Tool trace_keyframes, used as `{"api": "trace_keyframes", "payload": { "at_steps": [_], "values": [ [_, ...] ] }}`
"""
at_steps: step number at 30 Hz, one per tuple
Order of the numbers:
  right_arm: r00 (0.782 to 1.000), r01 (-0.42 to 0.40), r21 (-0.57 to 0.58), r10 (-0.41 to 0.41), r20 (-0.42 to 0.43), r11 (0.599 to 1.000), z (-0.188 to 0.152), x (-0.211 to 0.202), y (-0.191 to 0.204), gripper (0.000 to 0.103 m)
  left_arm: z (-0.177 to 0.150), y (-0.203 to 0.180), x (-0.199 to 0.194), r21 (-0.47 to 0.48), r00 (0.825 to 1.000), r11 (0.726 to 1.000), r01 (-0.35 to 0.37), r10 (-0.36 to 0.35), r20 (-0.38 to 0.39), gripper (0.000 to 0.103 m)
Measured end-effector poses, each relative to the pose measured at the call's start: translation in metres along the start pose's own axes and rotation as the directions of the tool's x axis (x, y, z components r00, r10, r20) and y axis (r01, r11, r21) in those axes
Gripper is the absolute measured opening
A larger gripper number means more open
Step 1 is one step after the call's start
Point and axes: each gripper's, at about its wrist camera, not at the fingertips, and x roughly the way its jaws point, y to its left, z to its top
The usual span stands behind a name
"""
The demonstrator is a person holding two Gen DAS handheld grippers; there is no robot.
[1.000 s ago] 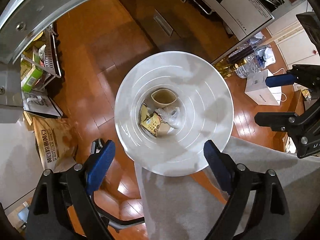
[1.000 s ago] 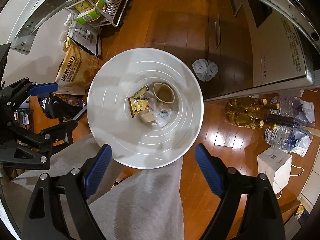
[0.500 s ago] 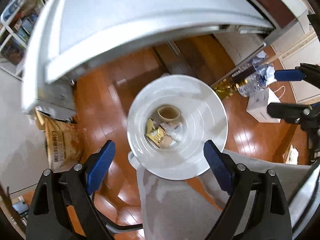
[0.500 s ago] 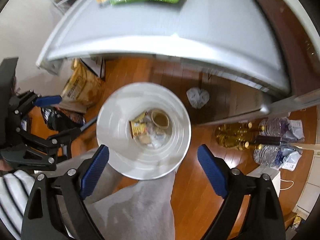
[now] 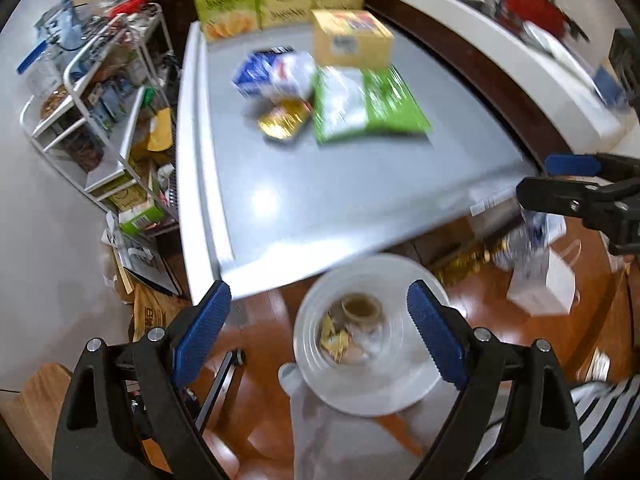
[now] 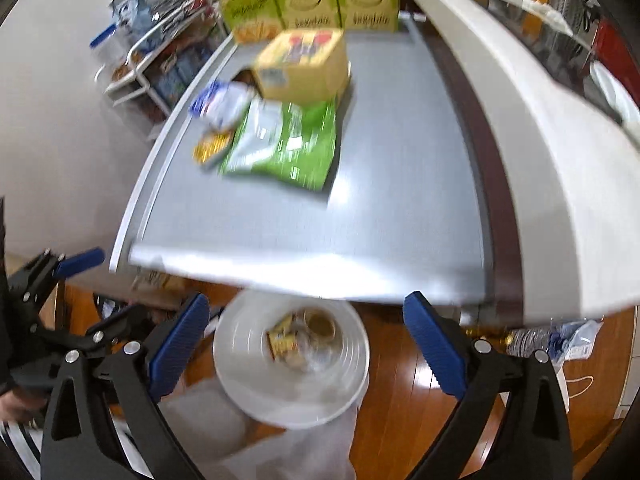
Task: Collect trash
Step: 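Move both tools back up over the counter, then grasp the yellow rabbit box with the right tool while the left tool grasps the blue tissue pack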
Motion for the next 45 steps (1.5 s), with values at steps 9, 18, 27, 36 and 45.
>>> {"api": "trace_keyframes", "payload": {
  "at_steps": [9,18,27,36,45],
  "values": [
    [0.992,0.047,0.018,-0.049,0.113,0.999,0.093,0.019,0.013,0.097,0.051,0.042,0.001,-0.148,0.997,0.989,0.007,0.004,0.074,0.091],
    [0.993,0.082,0.056,-0.086,0.08,0.995,0.17,0.072,0.027,0.098,0.088,0.054,0.021,-0.082,0.995,0.996,-0.029,0.037,0.094,0.091],
    [0.996,0.093,0.081,-0.094,0.003,0.992,0.201,0.106,0.021,0.098,0.134,0.061,0.062,0.016,0.994,0.995,0.096,-0.097,0.054,0.091],
    [0.998,0.033,0.119,-0.028,-0.05,0.992,0.209,0.121,0.006,0.098,0.155,0.057,0.095,0.046,0.988,0.987,0.152,-0.152,-0.002,0.091],
    [0.998,-0.026,0.153,0.035,-0.057,0.988,0.208,0.122,-0.006,0.096,0.157,0.057,0.096,0.039,0.982,0.982,0.187,-0.187,0.018,0.091]
  ]
}}
